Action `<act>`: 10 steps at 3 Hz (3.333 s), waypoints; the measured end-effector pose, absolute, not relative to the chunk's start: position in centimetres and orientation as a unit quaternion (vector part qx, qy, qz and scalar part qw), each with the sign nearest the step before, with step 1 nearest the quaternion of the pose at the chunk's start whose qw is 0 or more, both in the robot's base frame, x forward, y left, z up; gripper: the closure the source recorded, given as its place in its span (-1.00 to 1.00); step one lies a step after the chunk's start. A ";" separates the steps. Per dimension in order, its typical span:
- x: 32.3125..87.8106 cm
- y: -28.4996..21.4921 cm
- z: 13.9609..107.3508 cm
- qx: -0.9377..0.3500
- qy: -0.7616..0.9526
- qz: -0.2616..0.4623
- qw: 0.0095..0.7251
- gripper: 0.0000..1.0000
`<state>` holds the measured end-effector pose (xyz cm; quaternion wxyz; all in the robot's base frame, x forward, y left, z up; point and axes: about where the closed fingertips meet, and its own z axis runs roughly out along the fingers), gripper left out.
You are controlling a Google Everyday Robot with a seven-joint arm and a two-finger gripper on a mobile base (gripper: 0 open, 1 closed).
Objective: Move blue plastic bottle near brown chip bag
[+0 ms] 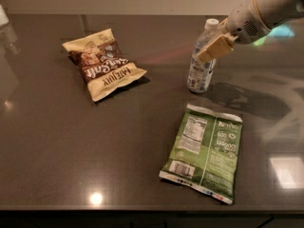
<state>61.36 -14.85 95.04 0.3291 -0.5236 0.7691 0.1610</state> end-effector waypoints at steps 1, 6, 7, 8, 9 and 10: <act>63.5 -11.7 96.2 -0.539 0.750 0.182 0.338 1.00; 66.9 -2.1 93.8 -0.593 0.701 0.217 0.332 0.63; 66.9 -2.0 93.9 -0.593 0.701 0.217 0.332 0.20; 66.9 -2.0 94.0 -0.593 0.701 0.217 0.332 -0.27; 66.9 -2.0 94.0 -0.593 0.701 0.217 0.332 -0.76; 66.9 -1.7 93.8 -0.594 0.700 0.219 0.330 -1.00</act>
Offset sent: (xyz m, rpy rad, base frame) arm 0.0527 0.0871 0.0212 0.0973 -0.0229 0.1409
